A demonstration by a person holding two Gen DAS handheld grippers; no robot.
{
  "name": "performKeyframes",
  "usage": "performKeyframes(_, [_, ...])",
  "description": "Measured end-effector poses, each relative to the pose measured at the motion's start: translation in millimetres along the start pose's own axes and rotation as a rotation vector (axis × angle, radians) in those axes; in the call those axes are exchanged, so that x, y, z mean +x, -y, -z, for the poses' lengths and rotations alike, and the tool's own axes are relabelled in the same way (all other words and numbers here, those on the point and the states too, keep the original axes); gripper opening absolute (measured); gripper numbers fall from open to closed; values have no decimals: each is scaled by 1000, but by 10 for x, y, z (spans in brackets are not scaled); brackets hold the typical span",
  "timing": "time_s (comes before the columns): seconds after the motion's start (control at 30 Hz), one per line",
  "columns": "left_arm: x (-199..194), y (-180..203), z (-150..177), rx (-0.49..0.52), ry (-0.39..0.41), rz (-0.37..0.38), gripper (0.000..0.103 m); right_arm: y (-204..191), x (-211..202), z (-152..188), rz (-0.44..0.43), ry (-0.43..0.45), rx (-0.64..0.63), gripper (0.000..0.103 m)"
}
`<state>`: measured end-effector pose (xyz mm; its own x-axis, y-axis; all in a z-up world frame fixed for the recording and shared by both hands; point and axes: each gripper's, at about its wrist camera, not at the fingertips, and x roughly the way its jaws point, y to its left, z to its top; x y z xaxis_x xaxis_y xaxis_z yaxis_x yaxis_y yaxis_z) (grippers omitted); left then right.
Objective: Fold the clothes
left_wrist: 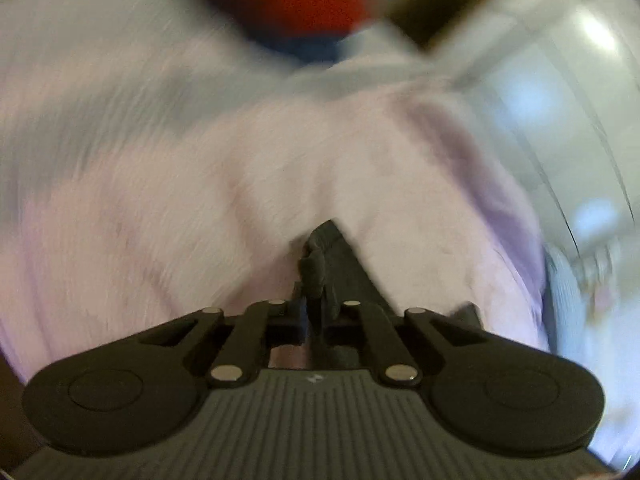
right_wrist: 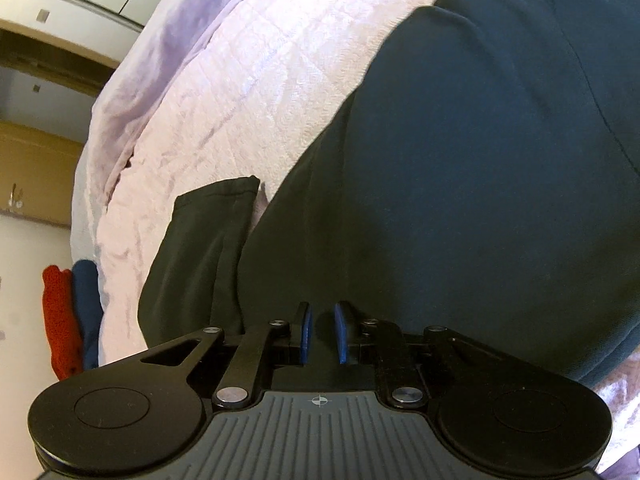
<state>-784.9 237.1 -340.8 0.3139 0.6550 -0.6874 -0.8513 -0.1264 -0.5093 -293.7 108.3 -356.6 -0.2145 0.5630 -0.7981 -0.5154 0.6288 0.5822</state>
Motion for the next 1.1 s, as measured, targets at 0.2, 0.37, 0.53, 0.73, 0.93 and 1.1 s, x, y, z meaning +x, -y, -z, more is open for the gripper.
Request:
performKeyframes(0.2, [261, -396, 104, -37, -132, -18, 8, -3, 90, 15, 8, -14, -15, 16])
performKeyframes(0.37, [192, -347, -50, -59, -145, 5, 13, -164, 131, 48, -97, -19, -67, 46])
performKeyframes(0.53, [-200, -626, -255, -151, -118, 0, 10, -238, 320, 65, -255, -46, 11, 65])
performKeyframes(0.73, [-671, -1023, -408, -286, -41, -68, 10, -478, 844, 118, -260, -45, 42, 51])
performKeyframes(0.93, [-920, -1121, -389, -338, -4, -96, 10, -1621, 825, 530, -214, 84, -669, 10])
performKeyframes(1.1, [-973, -1116, -339, -371, 5, -114, 10, -2301, 766, 1732, -313, -99, -1300, 51])
